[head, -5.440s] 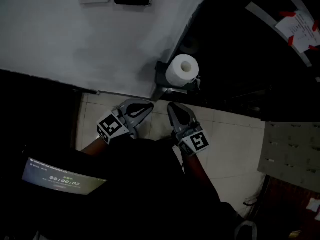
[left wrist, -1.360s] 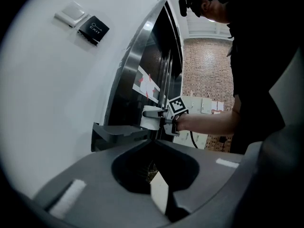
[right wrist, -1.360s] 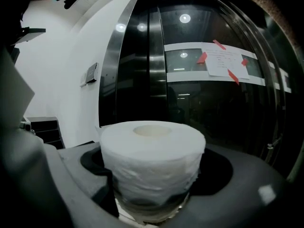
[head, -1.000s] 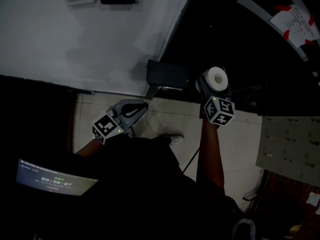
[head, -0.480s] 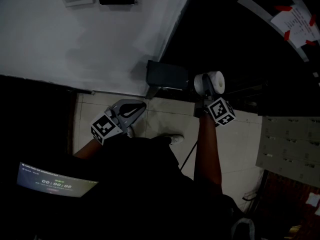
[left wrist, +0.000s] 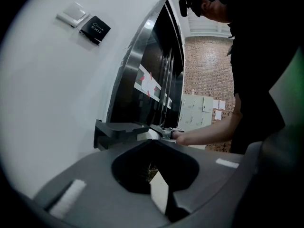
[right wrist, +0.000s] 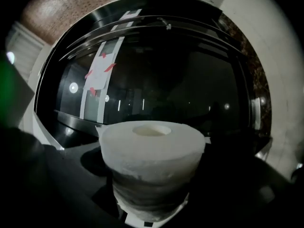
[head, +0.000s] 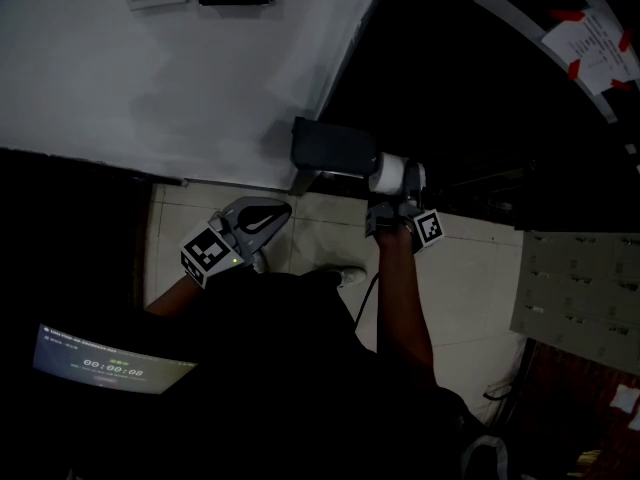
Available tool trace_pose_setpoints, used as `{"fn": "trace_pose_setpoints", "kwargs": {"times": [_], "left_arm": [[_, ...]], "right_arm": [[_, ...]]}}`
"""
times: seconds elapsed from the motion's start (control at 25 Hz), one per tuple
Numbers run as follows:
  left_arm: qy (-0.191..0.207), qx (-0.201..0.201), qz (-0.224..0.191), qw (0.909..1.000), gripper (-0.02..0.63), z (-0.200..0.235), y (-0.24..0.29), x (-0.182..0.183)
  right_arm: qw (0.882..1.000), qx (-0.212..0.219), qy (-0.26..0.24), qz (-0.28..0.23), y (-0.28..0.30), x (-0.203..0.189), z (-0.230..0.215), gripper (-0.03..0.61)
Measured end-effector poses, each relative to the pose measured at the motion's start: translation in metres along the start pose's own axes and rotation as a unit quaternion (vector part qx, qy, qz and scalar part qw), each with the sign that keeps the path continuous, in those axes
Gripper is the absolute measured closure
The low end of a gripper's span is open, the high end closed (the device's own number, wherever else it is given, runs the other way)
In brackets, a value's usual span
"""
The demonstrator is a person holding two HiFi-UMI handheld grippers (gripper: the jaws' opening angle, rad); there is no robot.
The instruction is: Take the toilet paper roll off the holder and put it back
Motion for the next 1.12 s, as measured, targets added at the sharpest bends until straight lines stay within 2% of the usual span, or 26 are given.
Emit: {"fn": "trace_pose_setpoints", "kwargs": {"times": [0.12, 0.24, 1.12], "left_arm": [[0.001, 0.001, 0.001, 1.0000, 0.611, 0.001, -0.001, -0.001], [0.002, 0.000, 0.000, 1.0000, 0.611, 0.001, -0.002, -0.001], [-0.003, 0.010, -0.002, 0.9999, 0.611, 0.003, -0.006, -0.004]], "right_arm": [[0.999, 0.011, 0.038, 0.007, 0.003, -0.014, -0.006, 0.107], [0.998, 0.021, 0.049, 0.015, 0.007, -0.024, -0.005, 0.107], [0.998, -0.004, 0.034, 0.060, 0.030, -0.084, -0.011, 0.107]]}}
Point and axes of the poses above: the fingertips, and each gripper's own axes: y forward along the fingers, z to its left, x out of its top, the point moved 5 cm from there along -y, backward along the fingers, and after that the axes turned 7 degrees about z, right-handed, at the moved point
